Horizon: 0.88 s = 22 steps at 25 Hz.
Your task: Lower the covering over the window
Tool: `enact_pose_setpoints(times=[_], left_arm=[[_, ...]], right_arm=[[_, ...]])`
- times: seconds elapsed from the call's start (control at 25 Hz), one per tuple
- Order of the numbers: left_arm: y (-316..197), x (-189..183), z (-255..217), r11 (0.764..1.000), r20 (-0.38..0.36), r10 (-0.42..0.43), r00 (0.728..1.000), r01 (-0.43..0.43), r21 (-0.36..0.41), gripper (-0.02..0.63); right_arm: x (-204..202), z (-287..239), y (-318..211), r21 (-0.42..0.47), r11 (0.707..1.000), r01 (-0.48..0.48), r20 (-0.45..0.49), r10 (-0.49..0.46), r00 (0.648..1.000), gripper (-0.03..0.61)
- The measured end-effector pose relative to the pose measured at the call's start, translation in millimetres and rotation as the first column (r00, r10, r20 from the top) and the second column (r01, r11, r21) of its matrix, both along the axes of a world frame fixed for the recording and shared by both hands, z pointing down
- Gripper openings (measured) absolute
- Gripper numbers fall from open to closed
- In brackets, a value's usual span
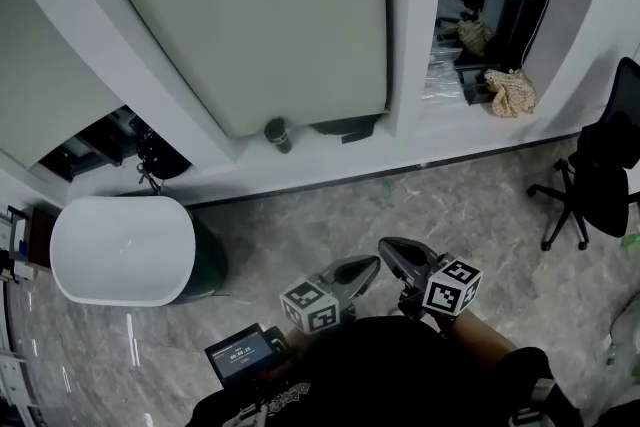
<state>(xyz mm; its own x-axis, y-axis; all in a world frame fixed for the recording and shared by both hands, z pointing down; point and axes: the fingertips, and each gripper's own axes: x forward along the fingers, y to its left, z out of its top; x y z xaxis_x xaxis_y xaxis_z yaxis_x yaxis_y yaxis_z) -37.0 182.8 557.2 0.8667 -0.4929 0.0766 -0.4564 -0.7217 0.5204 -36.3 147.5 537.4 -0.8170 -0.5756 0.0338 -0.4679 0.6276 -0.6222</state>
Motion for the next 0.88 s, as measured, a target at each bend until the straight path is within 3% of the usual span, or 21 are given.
enact_pose_setpoints(times=[0.2,0.44,0.68,0.88], left_arm=[[38,18,17,0.994,-0.018,-0.092,0.996,0.090,-0.065,0.002],[65,15,25,0.983,-0.001,-0.162,0.987,0.161,-0.089,0.002],[72,3,21,0.978,0.020,-0.192,0.981,0.193,-0.085,0.002],[78,1,10,0.982,0.033,-0.185,0.982,0.186,-0.035,0.002]], right_arm=[[36,25,36,-0.040,0.999,0.004,-0.044,-0.006,0.999,0.008],[43,36,62,-0.076,0.997,0.030,-0.046,-0.033,0.998,0.008],[45,32,73,-0.083,0.996,-0.012,-0.035,0.010,0.999,0.008],[44,26,77,-0.083,0.996,-0.029,-0.026,0.027,0.999,0.008]])
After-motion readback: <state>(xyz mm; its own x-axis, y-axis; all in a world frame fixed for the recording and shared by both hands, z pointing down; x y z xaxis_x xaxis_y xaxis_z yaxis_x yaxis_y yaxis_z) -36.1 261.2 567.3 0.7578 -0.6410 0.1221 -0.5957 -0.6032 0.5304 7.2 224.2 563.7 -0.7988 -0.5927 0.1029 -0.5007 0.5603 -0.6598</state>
